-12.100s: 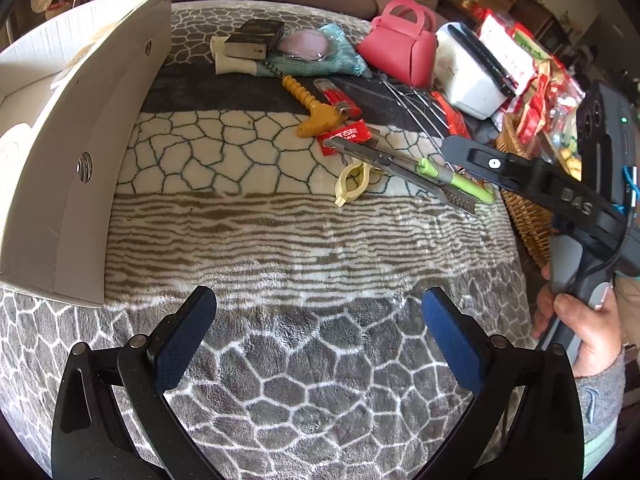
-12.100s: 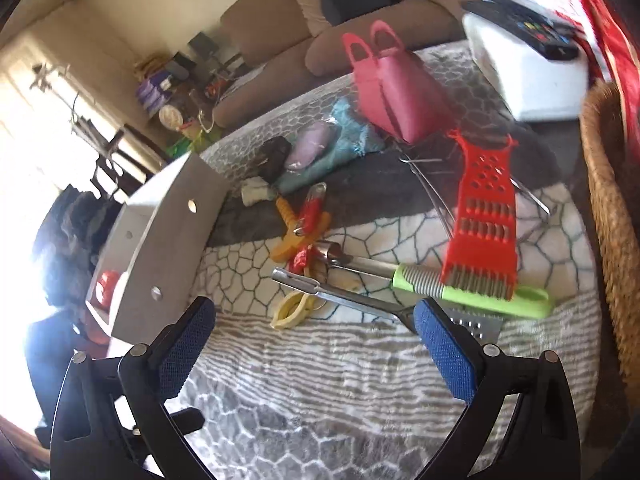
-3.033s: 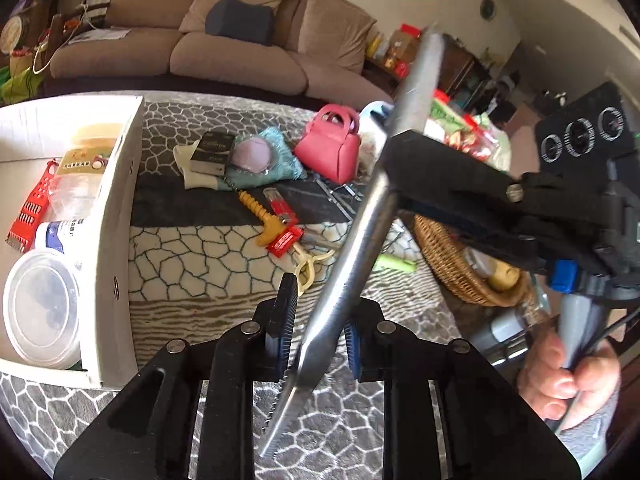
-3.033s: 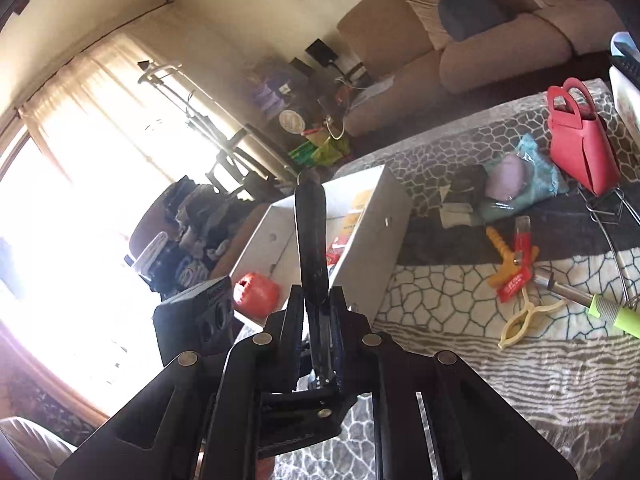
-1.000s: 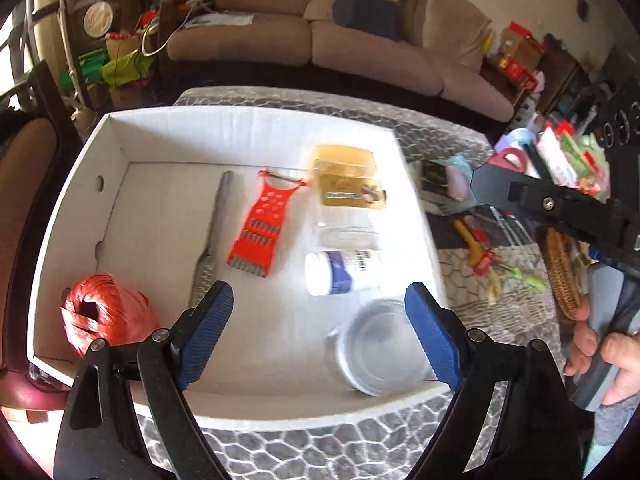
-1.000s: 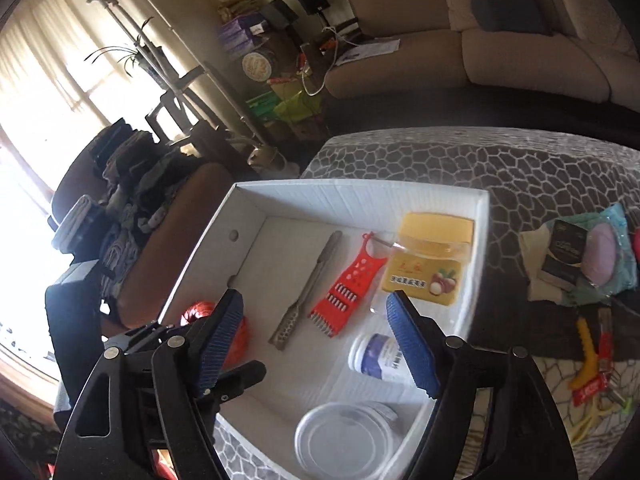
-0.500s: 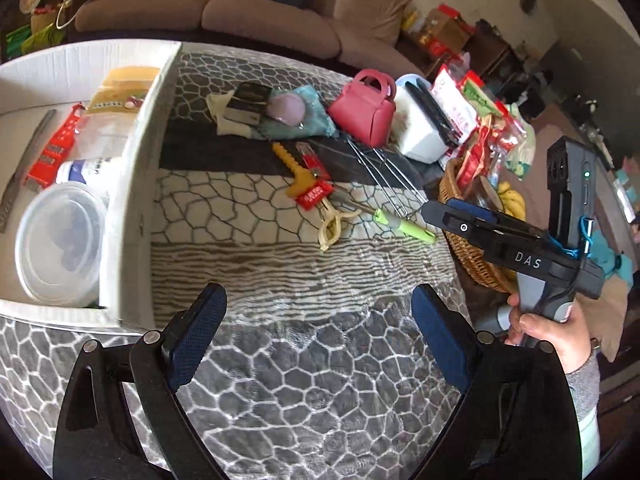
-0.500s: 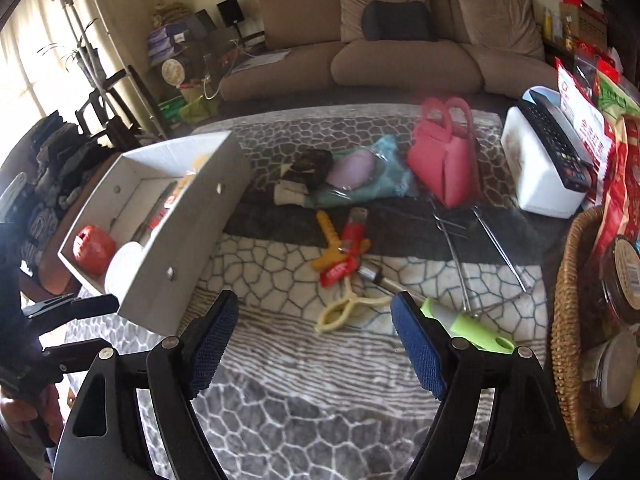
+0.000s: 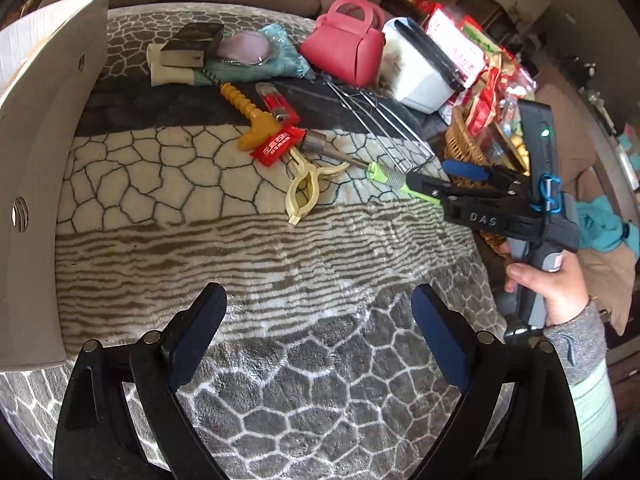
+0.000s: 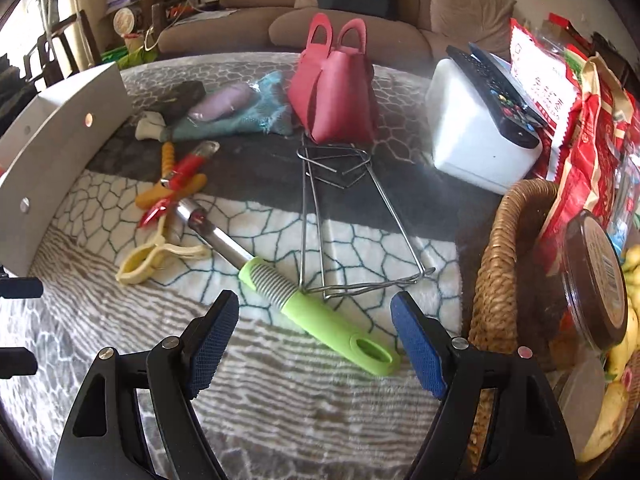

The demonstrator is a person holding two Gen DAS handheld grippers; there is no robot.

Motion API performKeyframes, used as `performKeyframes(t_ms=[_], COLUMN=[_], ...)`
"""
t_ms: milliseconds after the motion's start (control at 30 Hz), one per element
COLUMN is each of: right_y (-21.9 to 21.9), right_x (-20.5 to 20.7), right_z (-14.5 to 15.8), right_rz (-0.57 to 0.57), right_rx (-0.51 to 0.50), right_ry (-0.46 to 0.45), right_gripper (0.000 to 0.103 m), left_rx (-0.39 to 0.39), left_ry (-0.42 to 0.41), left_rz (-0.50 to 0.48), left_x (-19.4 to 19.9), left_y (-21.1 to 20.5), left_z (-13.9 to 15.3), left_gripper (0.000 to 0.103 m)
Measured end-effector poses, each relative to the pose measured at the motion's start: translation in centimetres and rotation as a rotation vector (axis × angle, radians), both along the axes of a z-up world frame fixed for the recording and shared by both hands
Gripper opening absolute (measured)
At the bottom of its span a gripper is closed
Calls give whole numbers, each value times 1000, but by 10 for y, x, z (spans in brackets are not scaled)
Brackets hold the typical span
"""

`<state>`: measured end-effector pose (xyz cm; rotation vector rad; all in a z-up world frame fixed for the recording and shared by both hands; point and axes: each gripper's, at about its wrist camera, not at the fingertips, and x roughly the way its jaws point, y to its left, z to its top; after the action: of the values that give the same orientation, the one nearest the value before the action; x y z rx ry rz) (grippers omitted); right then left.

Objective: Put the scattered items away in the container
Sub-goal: 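Withdraw the right gripper from the box toward the green-handled corer, then grasp the green-handled corer with the right gripper and lift it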

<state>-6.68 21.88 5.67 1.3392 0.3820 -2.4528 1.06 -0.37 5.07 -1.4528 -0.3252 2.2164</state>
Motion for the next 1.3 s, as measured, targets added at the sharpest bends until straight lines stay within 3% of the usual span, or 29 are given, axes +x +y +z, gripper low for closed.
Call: performKeyframes(t_ms=[167, 267, 400, 467, 533, 600, 767, 833, 900, 1000, 1067, 1133, 1167, 1300], right_y=[-2, -2, 7, 8, 6, 0, -21, -29, -44, -51, -48, -49, -46, -29], right_x=[-5, -10, -12, -7, 4, 18, 44, 45, 49, 48, 49, 54, 56, 67], right_z=[-15, -29, -33, -28, -23, -24, -22, -22, -20, -19, -17, -19, -20, -20], right_rz=[35, 11, -9, -2, 16, 31, -1, -11, 10, 28, 24, 30, 24, -25], right_rx=[-7, 20, -86, -137, -238, -312, -259, -253, -198, -201, -222, -171, -197, -495], right_ry=[-42, -76, -140, -188, -241, -294, -293, -274, -249, -233, -218, -208, -220, -325], right_gripper=[81, 81, 82, 71, 28, 20, 25, 45, 52, 24, 22, 20, 20, 20], left_rx=[-16, 18, 86, 105, 115, 133, 140, 136, 128, 140, 163, 168, 174, 214], left_ry=[27, 0, -57, -68, -68, -68, -63, -66, -74, -100, -120, -138, -143, -216], left_rz=[-8, -9, 7, 10, 18, 23, 21, 16, 13, 13, 24, 45, 48, 53], left_x=[0, -2, -6, -7, -8, -7, -5, -4, -5, -7, -10, -12, -12, -16], left_y=[2, 0, -8, -11, -14, -17, -17, -15, -13, -14, -17, -21, -21, -20], left_z=[10, 8, 3, 3, 6, 10, 16, 15, 12, 6, 2, -2, -4, -21], left_gripper=[93, 93, 93, 93, 93, 93, 94, 94, 94, 94, 94, 94, 94, 94])
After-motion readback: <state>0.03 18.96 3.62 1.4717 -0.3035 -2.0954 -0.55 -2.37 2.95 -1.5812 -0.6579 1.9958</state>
